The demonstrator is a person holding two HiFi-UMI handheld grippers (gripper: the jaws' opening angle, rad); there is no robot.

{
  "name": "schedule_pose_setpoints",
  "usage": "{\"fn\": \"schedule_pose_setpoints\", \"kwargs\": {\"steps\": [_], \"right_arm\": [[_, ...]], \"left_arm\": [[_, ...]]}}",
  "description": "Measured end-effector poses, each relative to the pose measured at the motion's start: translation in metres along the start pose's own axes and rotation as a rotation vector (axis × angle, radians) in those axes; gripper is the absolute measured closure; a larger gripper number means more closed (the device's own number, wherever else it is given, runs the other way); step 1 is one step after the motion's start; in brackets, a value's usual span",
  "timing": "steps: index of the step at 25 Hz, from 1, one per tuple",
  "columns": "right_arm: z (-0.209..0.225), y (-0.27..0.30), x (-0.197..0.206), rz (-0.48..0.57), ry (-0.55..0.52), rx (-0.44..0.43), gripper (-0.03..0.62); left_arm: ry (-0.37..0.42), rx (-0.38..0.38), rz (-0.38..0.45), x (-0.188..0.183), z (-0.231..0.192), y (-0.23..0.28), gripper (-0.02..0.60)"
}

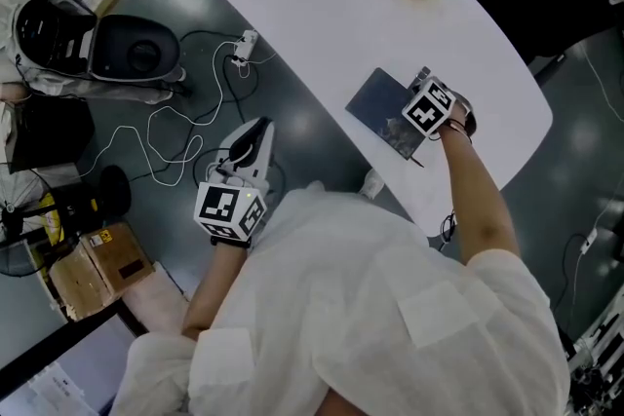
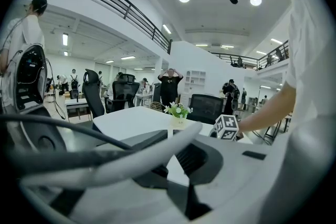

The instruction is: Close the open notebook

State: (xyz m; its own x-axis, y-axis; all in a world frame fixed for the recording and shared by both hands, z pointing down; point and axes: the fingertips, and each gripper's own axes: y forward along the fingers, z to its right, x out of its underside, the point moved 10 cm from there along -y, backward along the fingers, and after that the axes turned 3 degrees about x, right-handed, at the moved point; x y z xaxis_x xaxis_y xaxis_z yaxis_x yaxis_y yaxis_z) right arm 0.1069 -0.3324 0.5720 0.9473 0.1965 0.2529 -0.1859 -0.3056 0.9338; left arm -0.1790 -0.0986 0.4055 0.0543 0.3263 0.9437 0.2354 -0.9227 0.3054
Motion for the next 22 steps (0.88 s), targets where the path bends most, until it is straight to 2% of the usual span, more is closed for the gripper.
{"fn": "schedule_pose_setpoints", "kwargs": {"steps": [4,8,11,18,22], "right_arm": [[0.001,-0.003,0.002,0.016,0.019,0.006,0.589],[0.004,-0.017,0.003,0.065,0.098,0.009,0.589],[0.009,-0.036,0.003,0.14,0.17,0.026,0.589],[0.028,-0.104,0.016,0.489,0.494,0.085,0.589],[0.029,-0.156,0.026,0.728,0.594,0.155,0.589]], "left_arm": [[-0.003,0.002,0.006,0.003,0.002,0.001,0.551],[0.001,0.01,0.021,0.0,0.003,0.003,0.551],[0.009,0.014,0.032,-0.003,0.003,0.004,0.551],[0.028,0.002,0.08,-0.019,-0.005,0.002,0.551],[0.035,0.0,0.106,-0.028,-0.007,-0.001,0.551]]}}
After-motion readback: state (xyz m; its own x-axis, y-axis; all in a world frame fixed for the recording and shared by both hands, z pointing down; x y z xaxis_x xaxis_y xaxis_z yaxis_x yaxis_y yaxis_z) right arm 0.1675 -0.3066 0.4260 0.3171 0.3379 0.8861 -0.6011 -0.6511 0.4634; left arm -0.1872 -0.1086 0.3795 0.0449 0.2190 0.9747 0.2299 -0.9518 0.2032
